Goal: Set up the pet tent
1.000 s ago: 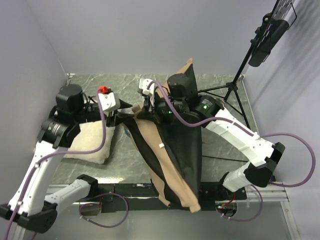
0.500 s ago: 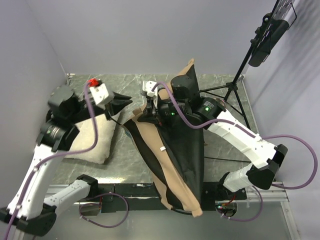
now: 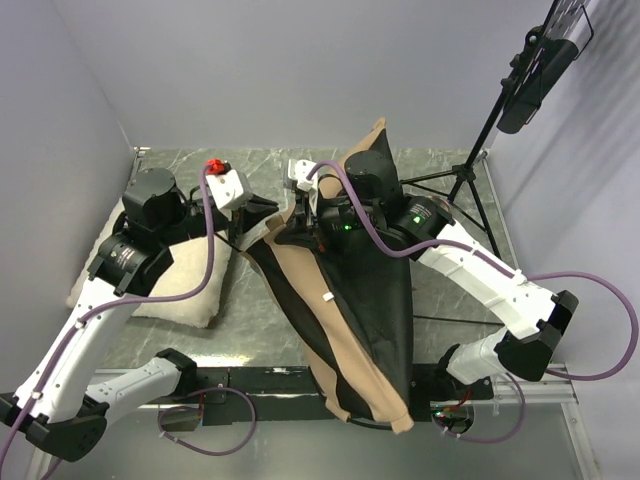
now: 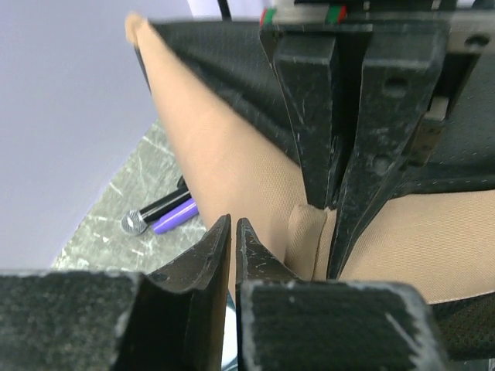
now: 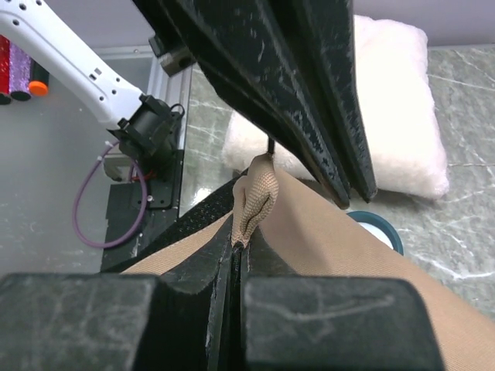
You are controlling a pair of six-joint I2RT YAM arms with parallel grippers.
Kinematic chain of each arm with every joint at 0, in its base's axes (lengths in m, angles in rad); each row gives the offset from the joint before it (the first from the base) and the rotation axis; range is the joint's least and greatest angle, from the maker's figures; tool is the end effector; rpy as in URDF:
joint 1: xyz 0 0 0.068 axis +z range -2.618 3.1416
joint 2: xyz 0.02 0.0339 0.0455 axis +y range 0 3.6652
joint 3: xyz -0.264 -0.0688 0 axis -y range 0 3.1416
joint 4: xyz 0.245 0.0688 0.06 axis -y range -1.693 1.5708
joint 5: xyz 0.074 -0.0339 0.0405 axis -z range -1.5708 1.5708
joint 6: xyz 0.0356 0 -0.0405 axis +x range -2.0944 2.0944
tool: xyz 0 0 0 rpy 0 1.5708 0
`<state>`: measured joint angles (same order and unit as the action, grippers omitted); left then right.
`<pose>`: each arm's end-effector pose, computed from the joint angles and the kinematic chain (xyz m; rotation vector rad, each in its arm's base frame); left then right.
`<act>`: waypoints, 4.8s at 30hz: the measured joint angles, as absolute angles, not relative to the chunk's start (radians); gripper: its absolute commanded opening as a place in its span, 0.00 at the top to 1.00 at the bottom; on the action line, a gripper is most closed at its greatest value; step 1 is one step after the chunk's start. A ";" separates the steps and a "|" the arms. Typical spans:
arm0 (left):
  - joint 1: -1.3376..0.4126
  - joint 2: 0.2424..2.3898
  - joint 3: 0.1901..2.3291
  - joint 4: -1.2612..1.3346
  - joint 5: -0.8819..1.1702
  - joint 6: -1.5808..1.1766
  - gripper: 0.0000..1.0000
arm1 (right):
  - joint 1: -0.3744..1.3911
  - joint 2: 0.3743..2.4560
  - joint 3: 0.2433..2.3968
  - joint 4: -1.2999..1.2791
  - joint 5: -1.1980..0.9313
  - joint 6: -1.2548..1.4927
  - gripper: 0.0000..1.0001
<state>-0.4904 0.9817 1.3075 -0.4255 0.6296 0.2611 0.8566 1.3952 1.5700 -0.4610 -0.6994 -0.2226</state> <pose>0.1564 -0.1073 0.4580 1.0446 1.3395 -0.6958 0.1804 0.2431 0.4466 -1.3915 1.3355 1.0787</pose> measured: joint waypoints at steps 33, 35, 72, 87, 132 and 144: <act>-0.273 0.954 1.393 -0.387 0.608 0.087 0.11 | 0.722 1.431 1.531 -0.266 -0.860 0.007 1.00; -0.258 0.914 1.393 -0.304 0.635 -0.031 0.17 | 0.707 1.429 1.531 -0.232 -0.868 0.030 1.00; -0.027 0.714 0.869 0.574 0.648 -0.575 0.99 | 0.663 1.396 1.533 -0.012 -0.959 0.303 1.00; -0.202 0.868 1.275 -0.255 0.836 0.124 0.99 | 0.683 1.476 1.649 -0.049 -0.969 0.312 1.00; -0.395 0.973 1.357 -0.619 0.721 0.328 0.99 | 0.762 1.528 1.755 -0.439 -0.943 0.005 1.00; -0.427 0.988 1.358 -0.624 0.720 0.355 0.99 | 0.773 1.550 1.831 -0.566 -0.918 -0.060 1.00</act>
<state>-0.4267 0.9882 1.3579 -0.6243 0.7197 0.3546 0.7734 1.5501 1.8305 -0.5663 -0.9176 -0.0601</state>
